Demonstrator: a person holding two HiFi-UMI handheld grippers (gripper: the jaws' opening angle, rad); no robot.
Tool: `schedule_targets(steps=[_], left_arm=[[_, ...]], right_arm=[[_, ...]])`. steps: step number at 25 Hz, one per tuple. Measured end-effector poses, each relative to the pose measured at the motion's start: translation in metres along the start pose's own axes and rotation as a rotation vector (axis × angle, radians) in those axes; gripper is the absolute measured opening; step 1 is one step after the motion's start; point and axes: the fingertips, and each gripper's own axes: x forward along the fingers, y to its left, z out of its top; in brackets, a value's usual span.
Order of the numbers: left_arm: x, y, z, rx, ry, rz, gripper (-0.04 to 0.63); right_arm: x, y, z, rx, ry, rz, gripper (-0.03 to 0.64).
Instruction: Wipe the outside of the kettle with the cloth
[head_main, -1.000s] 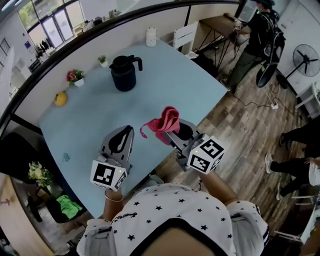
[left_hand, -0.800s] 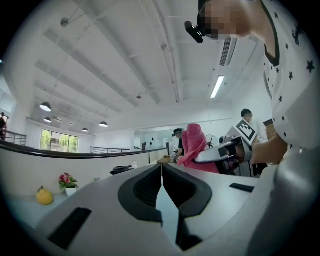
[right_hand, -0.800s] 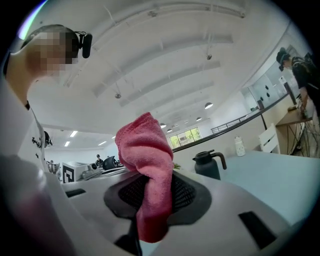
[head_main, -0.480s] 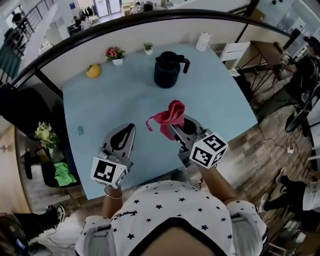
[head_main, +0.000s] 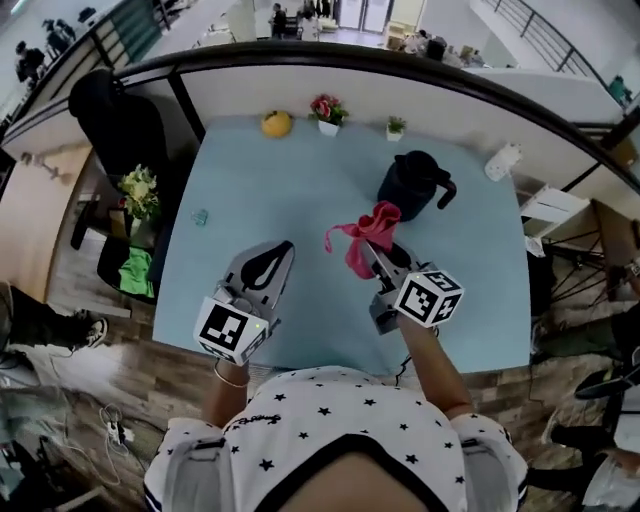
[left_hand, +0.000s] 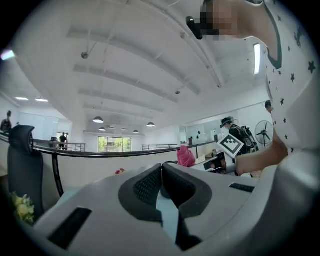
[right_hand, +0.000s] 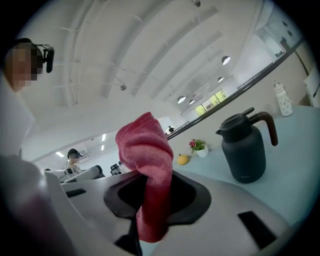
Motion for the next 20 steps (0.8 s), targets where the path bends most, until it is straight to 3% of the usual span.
schedule_targets(steps=[5, 9, 14, 20], left_arm=[[0.004, -0.001, -0.004, -0.001, 0.030, 0.140, 0.029], [0.004, -0.002, -0.002, -0.001, 0.054, 0.215, 0.029], [-0.002, 0.000, 0.000, 0.003, 0.081, 0.295, 0.029], [0.002, -0.004, 0.000, 0.010, 0.101, 0.339, 0.029]], right_arm=[[0.035, -0.045, -0.004, 0.092, 0.079, 0.033, 0.100], [0.061, -0.080, -0.006, 0.213, 0.116, 0.010, 0.098], [0.092, -0.111, -0.014, 0.356, 0.146, -0.017, 0.097], [0.109, -0.142, -0.030, 0.585, 0.154, -0.053, 0.095]])
